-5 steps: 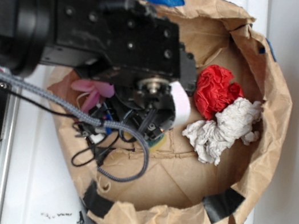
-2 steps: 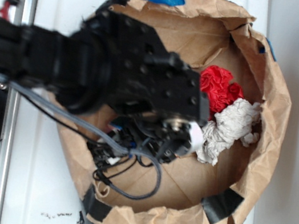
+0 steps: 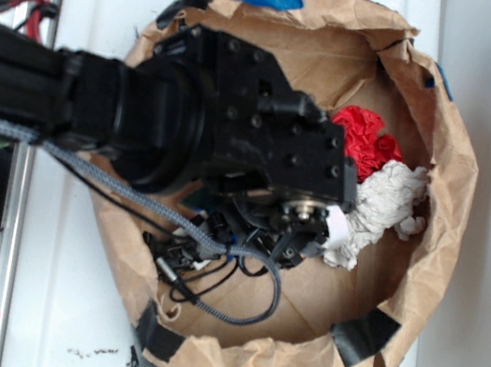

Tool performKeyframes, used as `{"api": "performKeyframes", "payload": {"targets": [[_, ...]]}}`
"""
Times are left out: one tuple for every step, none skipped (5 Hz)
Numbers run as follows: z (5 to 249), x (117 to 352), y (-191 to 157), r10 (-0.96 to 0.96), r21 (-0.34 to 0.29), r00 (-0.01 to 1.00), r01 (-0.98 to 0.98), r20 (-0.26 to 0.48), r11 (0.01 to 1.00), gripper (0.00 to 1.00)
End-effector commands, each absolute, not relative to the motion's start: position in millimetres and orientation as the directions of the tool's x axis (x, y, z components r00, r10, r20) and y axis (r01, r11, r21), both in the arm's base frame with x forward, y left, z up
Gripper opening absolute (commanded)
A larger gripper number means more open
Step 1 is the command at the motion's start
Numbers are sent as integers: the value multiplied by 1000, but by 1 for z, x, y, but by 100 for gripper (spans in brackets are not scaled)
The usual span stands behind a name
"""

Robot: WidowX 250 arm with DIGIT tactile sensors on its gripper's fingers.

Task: Grab the green sponge.

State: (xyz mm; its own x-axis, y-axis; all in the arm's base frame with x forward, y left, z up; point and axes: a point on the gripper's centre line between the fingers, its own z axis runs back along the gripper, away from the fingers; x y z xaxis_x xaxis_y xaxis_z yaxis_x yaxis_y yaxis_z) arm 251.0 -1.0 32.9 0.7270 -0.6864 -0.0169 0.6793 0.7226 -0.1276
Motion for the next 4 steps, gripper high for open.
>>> {"api": "performKeyframes", "payload": {"targets": [[50,218,-7,-655,-101,754,657,57,747,0],[99,227,3,-513,-90,843,530,163,843,0],[150,243,8,-334,-88,906,367,261,926,0],[201,259,3,-257,-66,910,293,324,954,0]]}}
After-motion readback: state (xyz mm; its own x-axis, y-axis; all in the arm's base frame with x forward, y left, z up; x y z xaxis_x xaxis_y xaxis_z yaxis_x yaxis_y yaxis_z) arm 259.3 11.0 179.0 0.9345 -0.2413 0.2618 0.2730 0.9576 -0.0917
